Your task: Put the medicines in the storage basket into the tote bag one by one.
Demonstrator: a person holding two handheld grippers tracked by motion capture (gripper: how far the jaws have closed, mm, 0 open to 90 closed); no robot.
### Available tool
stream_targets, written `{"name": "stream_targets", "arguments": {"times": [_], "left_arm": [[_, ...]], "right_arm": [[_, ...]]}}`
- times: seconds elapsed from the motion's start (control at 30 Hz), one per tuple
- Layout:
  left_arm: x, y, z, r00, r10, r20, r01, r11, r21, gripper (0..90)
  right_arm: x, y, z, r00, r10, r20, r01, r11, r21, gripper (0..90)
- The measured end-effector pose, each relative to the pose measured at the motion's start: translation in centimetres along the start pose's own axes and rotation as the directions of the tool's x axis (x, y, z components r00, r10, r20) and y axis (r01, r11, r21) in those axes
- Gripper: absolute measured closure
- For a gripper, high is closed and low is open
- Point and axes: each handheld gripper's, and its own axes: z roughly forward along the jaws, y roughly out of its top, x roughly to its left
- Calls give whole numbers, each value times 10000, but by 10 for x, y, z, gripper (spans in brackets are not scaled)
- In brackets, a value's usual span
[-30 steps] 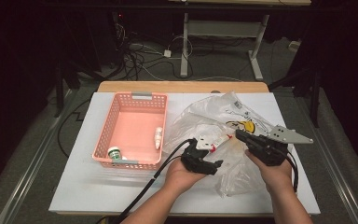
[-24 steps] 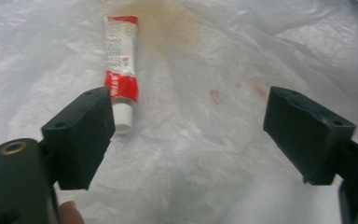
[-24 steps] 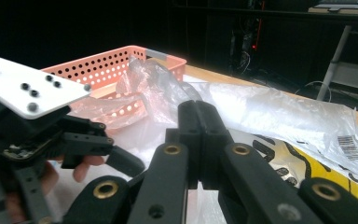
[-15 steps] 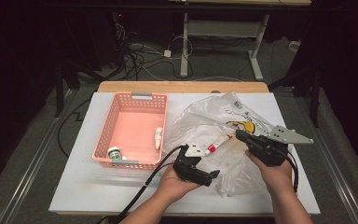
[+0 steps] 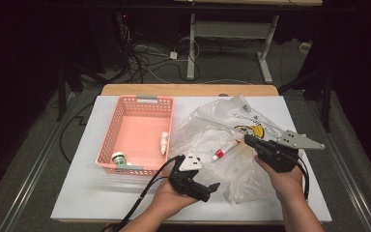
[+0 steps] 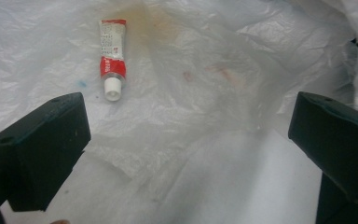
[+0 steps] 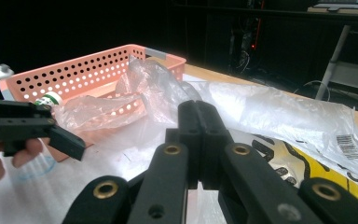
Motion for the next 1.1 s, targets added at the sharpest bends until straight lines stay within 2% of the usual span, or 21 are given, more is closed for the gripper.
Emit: {"name": "stream_targets", "arguments": {"times": [0.23,0.63,0.77,0.97,1.1], "left_arm": [[-1,-5,-19,9998,96,-200,-99,9998,-151,0],[7,-15,-53,9987,-139,-498,116,9989,-445,0],[12,-19,-65,9971,-347,-673,306,9977,-610,0],[23,-26,-83,9917,-605,-1137,522,9958,-751,0],[33,-32,-93,9842,-793,-1581,681,9949,-750,0]], "right_arm": [[2,0,0,10000,25,22,-26,10000,38,900],[1,0,-1,10000,-12,43,12,10000,37,900],[1,0,-1,10000,-21,54,21,10000,-6,900],[1,0,-1,10000,18,49,-18,10000,28,900],[1,0,-1,10000,1,32,-1,10000,39,900]]}}
